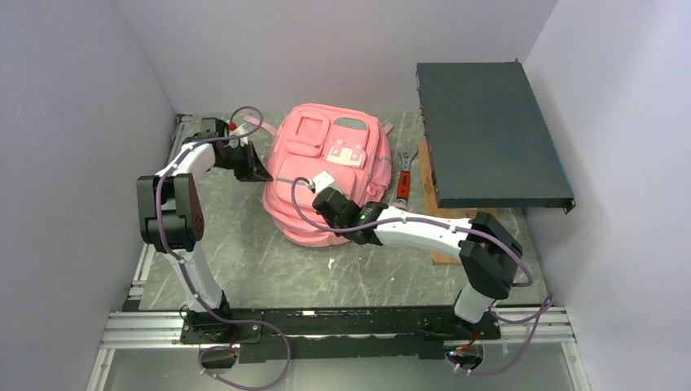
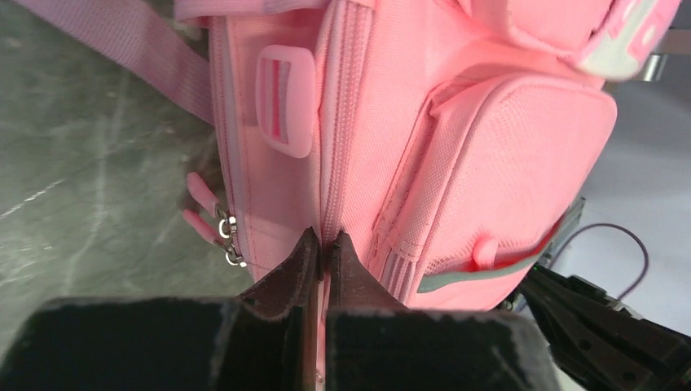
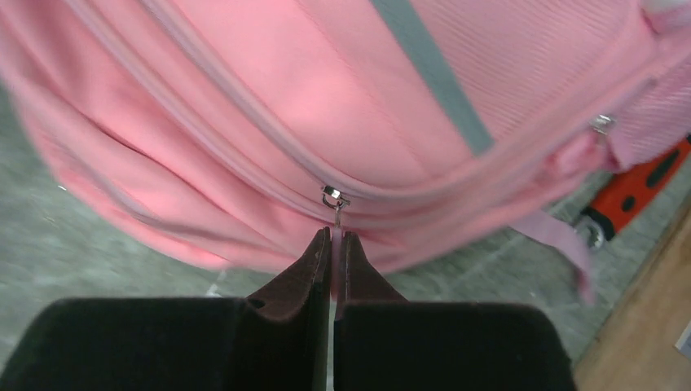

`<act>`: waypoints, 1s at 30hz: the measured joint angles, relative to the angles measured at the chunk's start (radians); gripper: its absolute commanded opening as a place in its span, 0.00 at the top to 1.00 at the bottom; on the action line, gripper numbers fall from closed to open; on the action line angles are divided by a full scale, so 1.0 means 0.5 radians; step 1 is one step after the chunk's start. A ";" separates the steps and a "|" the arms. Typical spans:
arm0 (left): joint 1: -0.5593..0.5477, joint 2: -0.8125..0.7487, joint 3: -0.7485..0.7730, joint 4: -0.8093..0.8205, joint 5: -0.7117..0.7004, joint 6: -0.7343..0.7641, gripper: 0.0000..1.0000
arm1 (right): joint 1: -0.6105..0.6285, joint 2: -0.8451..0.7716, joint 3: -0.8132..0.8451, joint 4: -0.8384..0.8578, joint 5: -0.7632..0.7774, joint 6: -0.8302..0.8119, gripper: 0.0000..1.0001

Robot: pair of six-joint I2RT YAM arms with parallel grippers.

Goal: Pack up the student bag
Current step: Zip the student bag at the center of the board, then reset both arms

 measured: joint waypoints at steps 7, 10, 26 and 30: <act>0.088 -0.036 0.018 -0.088 -0.098 0.088 1.00 | -0.069 -0.085 -0.085 -0.066 0.014 -0.042 1.00; 0.094 -0.042 0.022 -0.108 -0.116 0.108 1.00 | -0.157 -0.087 -0.078 -0.056 -0.004 -0.040 1.00; 0.169 -0.124 0.029 -0.087 -0.349 0.147 0.48 | -0.368 0.002 0.234 -0.344 0.112 -0.169 0.42; 0.253 -0.288 0.028 -0.072 -0.483 0.170 0.45 | -0.402 -0.273 0.236 -0.510 0.045 -0.178 0.32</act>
